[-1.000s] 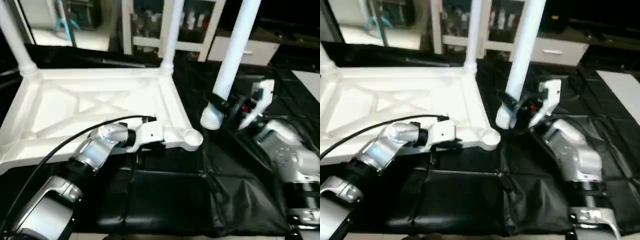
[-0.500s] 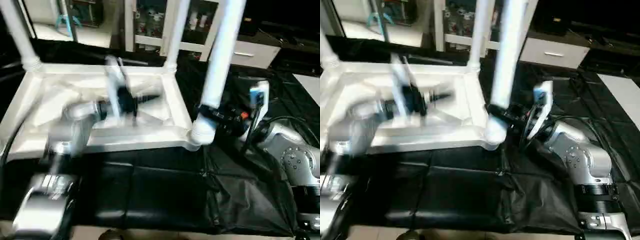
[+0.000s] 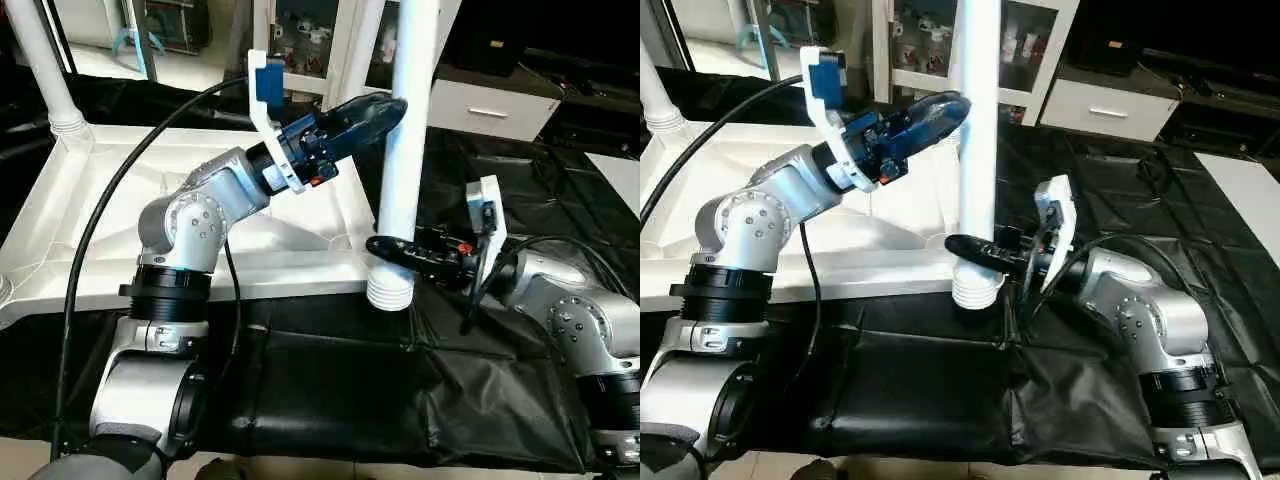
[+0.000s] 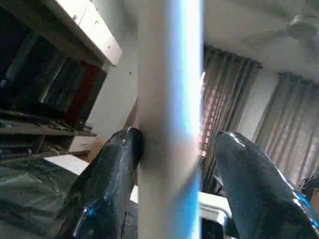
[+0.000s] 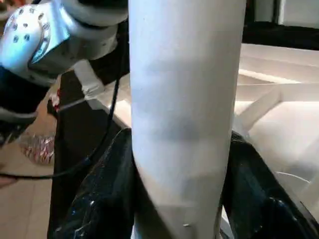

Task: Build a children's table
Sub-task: Insert table leg to table base

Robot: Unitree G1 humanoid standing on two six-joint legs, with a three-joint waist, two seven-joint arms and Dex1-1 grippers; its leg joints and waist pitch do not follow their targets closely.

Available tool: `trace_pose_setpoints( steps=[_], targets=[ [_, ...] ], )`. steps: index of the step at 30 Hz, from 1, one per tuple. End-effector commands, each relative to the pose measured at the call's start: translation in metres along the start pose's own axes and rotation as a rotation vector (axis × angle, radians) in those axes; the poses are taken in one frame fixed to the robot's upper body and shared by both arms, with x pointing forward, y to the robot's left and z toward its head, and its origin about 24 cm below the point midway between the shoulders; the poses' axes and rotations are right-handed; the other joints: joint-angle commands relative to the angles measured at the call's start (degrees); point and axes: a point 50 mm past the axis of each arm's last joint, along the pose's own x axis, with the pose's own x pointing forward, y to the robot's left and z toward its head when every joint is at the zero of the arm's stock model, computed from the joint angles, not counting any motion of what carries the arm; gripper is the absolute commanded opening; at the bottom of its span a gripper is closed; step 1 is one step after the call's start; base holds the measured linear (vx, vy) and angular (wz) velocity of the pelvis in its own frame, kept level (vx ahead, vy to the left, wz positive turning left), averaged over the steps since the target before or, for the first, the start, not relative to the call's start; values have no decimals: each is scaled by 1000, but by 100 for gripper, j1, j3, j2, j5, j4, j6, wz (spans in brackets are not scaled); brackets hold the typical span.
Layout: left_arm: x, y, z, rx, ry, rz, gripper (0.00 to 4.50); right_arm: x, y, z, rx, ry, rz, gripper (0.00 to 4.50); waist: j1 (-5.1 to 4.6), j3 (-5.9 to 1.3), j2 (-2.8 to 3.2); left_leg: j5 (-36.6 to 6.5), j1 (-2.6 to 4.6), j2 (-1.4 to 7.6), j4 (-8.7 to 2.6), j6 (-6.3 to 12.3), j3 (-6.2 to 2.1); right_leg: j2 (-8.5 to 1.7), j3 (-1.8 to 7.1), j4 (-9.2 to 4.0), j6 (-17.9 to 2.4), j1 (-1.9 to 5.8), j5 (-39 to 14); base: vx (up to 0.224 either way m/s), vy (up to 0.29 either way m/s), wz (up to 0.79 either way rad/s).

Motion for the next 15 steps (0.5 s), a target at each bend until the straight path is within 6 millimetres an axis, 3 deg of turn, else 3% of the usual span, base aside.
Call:
trace_pose_setpoints(
  steps=[1, 10, 12, 13, 15],
  targets=[
    [11, -6, 0, 5, 31, -19, 312, 0, 2, 2, -52, 24, 14, 184, 15, -420, 2, -323, 143, 105, -335, 129, -31, -260, 104, -286, -1299, 324, -97, 0, 0, 0],
    [6, -1, -4, 15, 97, 34, 381, 3, -2, 2, -77, 28, -5, 184, 27, -416, 7, -492, 135, 96, -336, 39, -42, -258, 105, -297, -1224, 321, -301, 0, 0, 0],
    [6, -1, -4, 15, 97, 34, 384, 3, -2, 2, -77, 28, -5, 184, 31, -416, 16, -530, 138, 91, -337, 16, -43, -258, 105, -302, -1208, 318, -355, 0, 0, 0],
    [5, -2, -4, 8, 111, 33, 351, 4, -3, 2, -80, 26, -10, 184, 29, -419, 20, -531, 142, 95, -336, 10, -44, -259, 105, -295, -1217, 313, -348, 0, 0, 0],
    [4, -2, -5, 0, 130, 25, 345, 4, -4, 2, -82, 22, -14, 184, 23, -422, 36, -526, 139, 91, -337, -4, -49, -250, 100, -286, -1232, 311, -304, 0, 0, 0]
  ],
)
